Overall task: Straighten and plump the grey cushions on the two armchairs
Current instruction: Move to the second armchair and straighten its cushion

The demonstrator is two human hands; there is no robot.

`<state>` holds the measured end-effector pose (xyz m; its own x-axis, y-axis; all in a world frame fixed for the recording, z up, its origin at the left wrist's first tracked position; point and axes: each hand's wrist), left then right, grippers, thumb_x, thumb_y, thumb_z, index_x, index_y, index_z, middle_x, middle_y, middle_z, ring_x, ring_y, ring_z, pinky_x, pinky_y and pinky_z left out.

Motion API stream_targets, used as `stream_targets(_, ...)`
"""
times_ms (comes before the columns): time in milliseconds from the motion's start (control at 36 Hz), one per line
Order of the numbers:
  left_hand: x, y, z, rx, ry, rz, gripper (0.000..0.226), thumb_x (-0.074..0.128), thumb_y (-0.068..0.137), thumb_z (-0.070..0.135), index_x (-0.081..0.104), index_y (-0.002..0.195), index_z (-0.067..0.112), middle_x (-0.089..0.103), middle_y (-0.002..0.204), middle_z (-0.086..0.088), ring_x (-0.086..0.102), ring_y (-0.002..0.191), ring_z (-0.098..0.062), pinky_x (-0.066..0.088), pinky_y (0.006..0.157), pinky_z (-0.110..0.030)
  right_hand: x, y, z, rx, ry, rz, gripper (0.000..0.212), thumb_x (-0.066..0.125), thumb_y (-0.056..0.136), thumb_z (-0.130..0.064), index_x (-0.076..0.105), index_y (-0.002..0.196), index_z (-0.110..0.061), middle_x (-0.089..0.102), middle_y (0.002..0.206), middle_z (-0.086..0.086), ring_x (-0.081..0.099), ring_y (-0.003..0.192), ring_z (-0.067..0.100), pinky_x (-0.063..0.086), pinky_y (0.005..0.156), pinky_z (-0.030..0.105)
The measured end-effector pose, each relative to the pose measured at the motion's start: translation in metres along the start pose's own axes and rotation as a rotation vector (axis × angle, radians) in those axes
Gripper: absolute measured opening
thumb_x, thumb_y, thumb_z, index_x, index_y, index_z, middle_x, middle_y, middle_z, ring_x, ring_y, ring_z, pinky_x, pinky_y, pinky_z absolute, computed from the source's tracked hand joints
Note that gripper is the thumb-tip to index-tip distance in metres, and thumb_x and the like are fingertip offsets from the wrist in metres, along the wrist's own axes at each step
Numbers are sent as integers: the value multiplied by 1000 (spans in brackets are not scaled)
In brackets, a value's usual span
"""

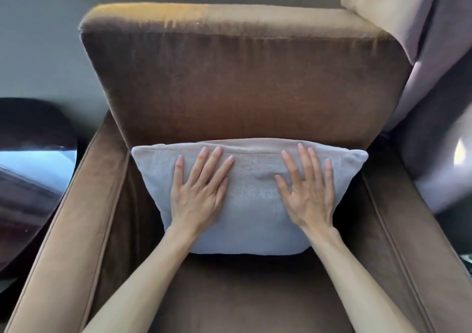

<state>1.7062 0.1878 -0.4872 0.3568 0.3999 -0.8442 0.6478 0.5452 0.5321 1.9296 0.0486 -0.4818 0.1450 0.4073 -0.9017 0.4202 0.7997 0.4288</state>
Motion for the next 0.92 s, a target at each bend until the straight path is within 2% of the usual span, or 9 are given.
stream_targets(139, -6, -6, -1, -40, -10, -20, 53, 32, 109, 41, 23, 161, 33, 23, 169, 3, 21, 156, -21, 13, 124, -62, -10, -5, 5, 42, -2, 4, 60, 30, 105, -54, 27, 159, -26, 21, 168, 6, 18, 156, 24, 5, 127, 49)
stream_targets(250, -11, -16, 11, -87, -61, 41, 52, 37, 108, 36, 31, 159, 27, 27, 167, -1, 22, 156, -26, 11, 124, -63, -16, -18, -19, 101, 42, 135, 56, 41, 106, -38, 33, 156, -16, 30, 164, 10, 24, 154, 27, 11, 125, 58)
stream_targets(361, -12, -31, 40, -39, -164, 113, 53, 40, 107, 32, 33, 159, 22, 30, 166, -3, 23, 156, -27, 12, 124, -61, -12, -43, -66, -95, 244, 255, 49, 39, 105, -15, 36, 153, -9, 38, 161, 8, 29, 152, 23, 11, 124, 60)
stream_targets(417, -7, -36, 51, 3, -191, 94, 53, 42, 107, 33, 33, 159, 23, 30, 167, -3, 24, 155, -25, 14, 124, -60, -3, -52, -86, -170, 279, 230, 47, 35, 107, -17, 33, 154, -12, 36, 161, 5, 29, 153, 21, 12, 124, 59)
stream_targets(472, 2, -36, 50, -11, -157, 71, 54, 43, 106, 34, 33, 158, 21, 30, 166, -1, 25, 155, -22, 17, 124, -59, 9, -51, -90, -152, 242, 186, 49, 34, 109, -24, 31, 156, -14, 33, 163, 3, 25, 154, 19, 12, 125, 55)
stream_targets(611, 23, -24, 21, 25, -30, 96, 56, 47, 105, 41, 33, 158, 31, 32, 165, 8, 28, 153, -12, 21, 124, -51, 31, -29, -46, -222, 9, 91, 58, 39, 105, -45, 26, 159, -27, 25, 166, -4, 26, 152, 17, 9, 126, 45)
stream_targets(722, 30, -16, 1, 71, 58, 117, 58, 44, 103, 48, 29, 158, 37, 30, 165, 12, 23, 154, -10, 14, 126, -48, 31, -18, -2, -259, -77, 38, 59, 32, 104, -55, 19, 159, -39, 18, 169, -6, 23, 153, 17, 6, 125, 48)
stream_targets(833, 29, -20, -12, 44, 92, 110, 58, 43, 103, 50, 28, 158, 39, 29, 166, 12, 21, 155, -13, 12, 126, -51, 24, -28, 36, -149, -121, 7, 60, 20, 105, -57, 8, 160, -37, 12, 170, -2, 11, 156, 19, -1, 125, 53)
stream_targets(917, 23, -27, -9, 36, 72, 85, 59, 44, 103, 49, 28, 159, 38, 28, 166, 10, 21, 156, -16, 14, 124, -58, 16, -41, 48, -100, -73, -8, 60, 20, 106, -56, 7, 161, -36, 7, 171, -2, 7, 157, 20, 5, 124, 60)
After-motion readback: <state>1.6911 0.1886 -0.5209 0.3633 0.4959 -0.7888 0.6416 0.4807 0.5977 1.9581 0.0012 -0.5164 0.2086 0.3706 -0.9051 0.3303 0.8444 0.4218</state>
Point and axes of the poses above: each hand's wrist, its own y-axis towards the middle knuckle, its own x-axis out of the palm, z = x × y
